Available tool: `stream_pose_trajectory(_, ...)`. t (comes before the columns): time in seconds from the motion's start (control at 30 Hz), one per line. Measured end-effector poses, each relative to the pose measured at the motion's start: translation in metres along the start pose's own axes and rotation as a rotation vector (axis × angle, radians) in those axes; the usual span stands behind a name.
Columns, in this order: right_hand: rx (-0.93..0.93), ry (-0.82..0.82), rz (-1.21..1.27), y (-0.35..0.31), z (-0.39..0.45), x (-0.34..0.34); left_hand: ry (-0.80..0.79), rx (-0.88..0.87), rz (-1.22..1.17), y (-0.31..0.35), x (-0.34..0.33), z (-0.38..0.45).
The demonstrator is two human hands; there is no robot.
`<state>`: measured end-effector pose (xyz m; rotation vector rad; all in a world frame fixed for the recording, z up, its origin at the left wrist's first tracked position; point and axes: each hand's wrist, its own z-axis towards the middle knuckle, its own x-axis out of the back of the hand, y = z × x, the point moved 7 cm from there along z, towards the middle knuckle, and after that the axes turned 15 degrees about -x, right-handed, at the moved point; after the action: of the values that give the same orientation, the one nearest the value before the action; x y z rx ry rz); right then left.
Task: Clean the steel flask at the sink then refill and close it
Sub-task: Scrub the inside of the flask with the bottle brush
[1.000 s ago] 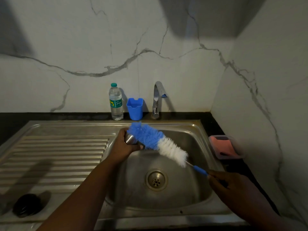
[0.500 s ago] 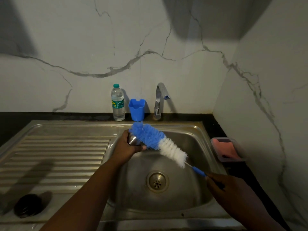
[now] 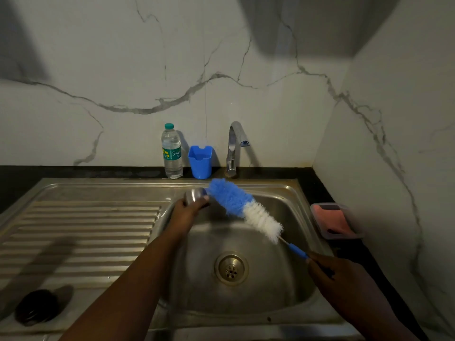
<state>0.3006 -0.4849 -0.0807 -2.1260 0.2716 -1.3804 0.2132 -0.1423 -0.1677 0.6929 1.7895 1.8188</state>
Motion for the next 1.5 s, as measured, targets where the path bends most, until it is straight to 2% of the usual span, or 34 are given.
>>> stream_pose_trajectory(0.1, 0.005, -0.010, 0.033, 0.001, -0.001, 0.001, 0.035, 0.299, -0.427, -0.016, -0.003, -0.003)
stream_pose_trajectory(0.2, 0.024, -0.025, -0.005, -0.001, -0.004, -0.004, 0.104, 0.405, -0.688, -0.016, -0.008, -0.006)
stream_pose_trajectory(0.37, 0.047, -0.001, -0.198, -0.015, -0.014, -0.012, 0.102, 0.387, -0.743, -0.004, -0.018, -0.014)
stream_pose_trajectory(0.5, 0.145, 0.118, -0.312, -0.030, -0.023, -0.013, -0.005, 0.341, -0.584, -0.004, -0.032, -0.019)
stream_pose_trajectory(0.53, 0.122, 0.087, -0.330, -0.030, -0.023, -0.017, -0.030, 0.336, -0.574, -0.006, -0.036, -0.021)
stream_pose_trajectory(0.6, 0.026, -0.079, -0.103, -0.023, -0.014, -0.029, -0.049, 0.344, -0.641, -0.004, -0.043, -0.025)
stream_pose_trajectory(0.67, -0.302, -0.389, 0.301, -0.010, -0.015, -0.047, -0.063, 0.351, -0.721, -0.003, -0.044, -0.025)
stream_pose_trajectory(0.7, -0.452, -0.505, 0.445, -0.009, -0.021, -0.052, -0.089, 0.342, -0.744, 0.000, -0.044, -0.025)
stream_pose_trajectory(0.73, -0.508, -0.544, 0.481, -0.009, -0.024, -0.052, -0.109, 0.333, -0.752, 0.002, -0.043, -0.024)
stream_pose_trajectory(0.77, -0.487, -0.527, 0.450, -0.009, -0.024, -0.050, -0.124, 0.327, -0.744, 0.003, -0.041, -0.024)
stream_pose_trajectory(0.8, -0.377, -0.440, 0.334, -0.009, -0.019, -0.045, -0.132, 0.326, -0.726, 0.003, -0.039, -0.023)
stream_pose_trajectory(0.9, 0.095, 0.043, -0.245, -0.025, -0.016, -0.021, -0.100, 0.353, -0.605, 0.007, -0.035, -0.020)
stream_pose_trajectory(0.93, 0.190, 0.134, -0.426, -0.027, -0.018, -0.022, -0.082, 0.358, -0.597, 0.007, -0.035, -0.019)
stream_pose_trajectory(1.0, 0.263, 0.249, -0.514, -0.030, -0.018, -0.024, -0.021, 0.353, -0.672, 0.009, -0.036, -0.018)
stream_pose_trajectory(1.03, 0.264, 0.241, -0.497, -0.031, -0.016, -0.026, 0.026, 0.346, -0.708, 0.010, -0.034, -0.018)
stream_pose_trajectory(1.13, 0.154, -0.040, -0.151, -0.028, -0.002, -0.035, 0.081, 0.307, -0.744, 0.008, -0.028, -0.016)
stream_pose_trajectory(1.17, 0.144, -0.074, -0.105, -0.026, -0.001, -0.036, 0.075, 0.299, -0.731, 0.012, -0.028, -0.018)
stream_pose_trajectory(1.2, 0.162, -0.055, -0.147, -0.026, -0.002, -0.035, 0.076, 0.299, -0.707, 0.014, -0.027, -0.018)
stream_pose_trajectory(1.3, 0.304, 0.251, -0.485, -0.029, -0.004, -0.025, 0.029, 0.297, -0.668, 0.023, -0.028, -0.018)
stream_pose_trajectory(1.33, 0.338, 0.291, -0.508, -0.028, -0.005, -0.025, -0.002, 0.289, -0.680, 0.028, -0.031, -0.019)
stream_pose_trajectory(1.4, 0.332, 0.238, -0.475, -0.028, -0.001, -0.029, 0.032, 0.257, -0.704, 0.028, -0.030, -0.015)
stream_pose_trajectory(1.5, 0.208, 0.019, -0.229, -0.020, 0.008, -0.034, 0.089, 0.226, -0.744, 0.027, -0.026, -0.017)
